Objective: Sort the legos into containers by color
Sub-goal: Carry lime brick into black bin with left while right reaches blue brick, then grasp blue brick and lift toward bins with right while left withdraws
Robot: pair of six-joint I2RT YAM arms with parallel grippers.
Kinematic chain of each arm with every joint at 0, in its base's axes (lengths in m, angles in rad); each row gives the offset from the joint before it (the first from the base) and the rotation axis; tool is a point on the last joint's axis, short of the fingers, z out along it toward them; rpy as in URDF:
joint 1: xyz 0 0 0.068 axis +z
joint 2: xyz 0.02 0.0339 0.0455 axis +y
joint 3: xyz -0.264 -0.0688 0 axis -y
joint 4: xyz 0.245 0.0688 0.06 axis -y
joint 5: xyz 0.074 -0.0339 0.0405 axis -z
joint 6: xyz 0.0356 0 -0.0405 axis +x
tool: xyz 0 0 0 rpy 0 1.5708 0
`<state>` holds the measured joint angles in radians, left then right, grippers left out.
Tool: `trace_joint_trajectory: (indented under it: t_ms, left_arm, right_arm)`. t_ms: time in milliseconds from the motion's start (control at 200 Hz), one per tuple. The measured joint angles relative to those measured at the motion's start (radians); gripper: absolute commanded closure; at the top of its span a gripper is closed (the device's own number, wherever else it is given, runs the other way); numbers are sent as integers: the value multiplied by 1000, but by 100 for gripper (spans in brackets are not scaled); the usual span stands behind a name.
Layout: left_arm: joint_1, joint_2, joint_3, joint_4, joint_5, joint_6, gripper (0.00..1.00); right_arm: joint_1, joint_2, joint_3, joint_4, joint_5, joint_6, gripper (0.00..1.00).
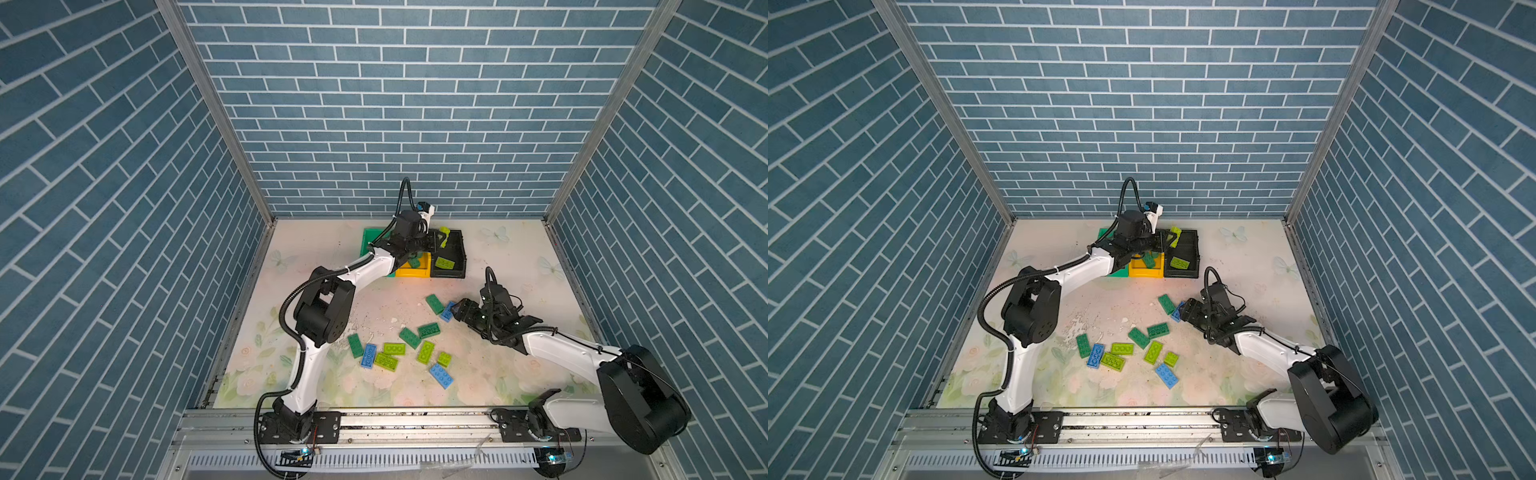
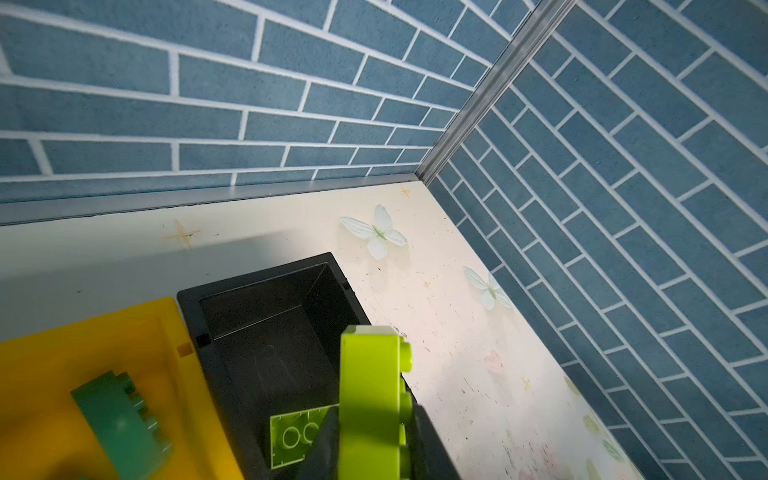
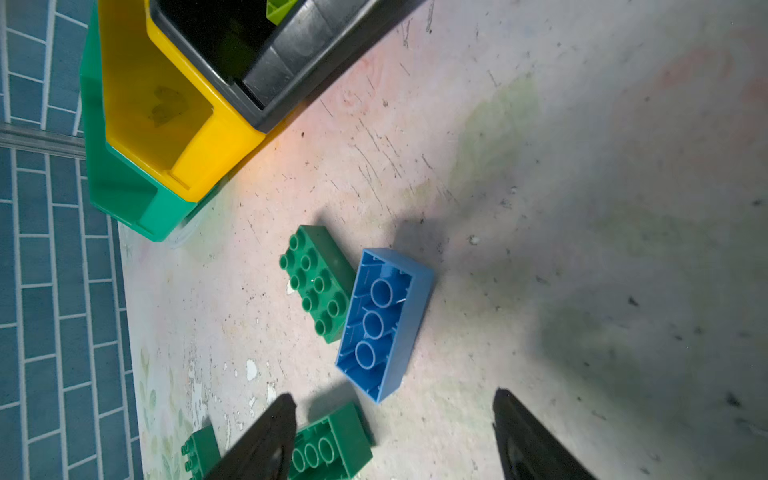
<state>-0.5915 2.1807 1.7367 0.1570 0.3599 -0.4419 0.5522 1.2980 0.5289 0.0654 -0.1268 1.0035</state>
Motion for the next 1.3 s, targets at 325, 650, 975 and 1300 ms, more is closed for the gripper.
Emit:
trace_joint_trajectory:
  t_ms: [325,650,975,1300]
  left_arm:
    - [0,121,142,-10,-5,-17,80]
    - [2,246,275,-61,21,-48,75]
    - [2,261,290,-133,30,-42,59]
    - [2,258,283,-160,29,-32,51]
  right_arm:
    - [40,7,-2,23,60,101,34]
    - [46,91,1,63,90,143,40]
    - [48,151,64,78,123,149,40]
    - [48,235,135,66,134,170,41]
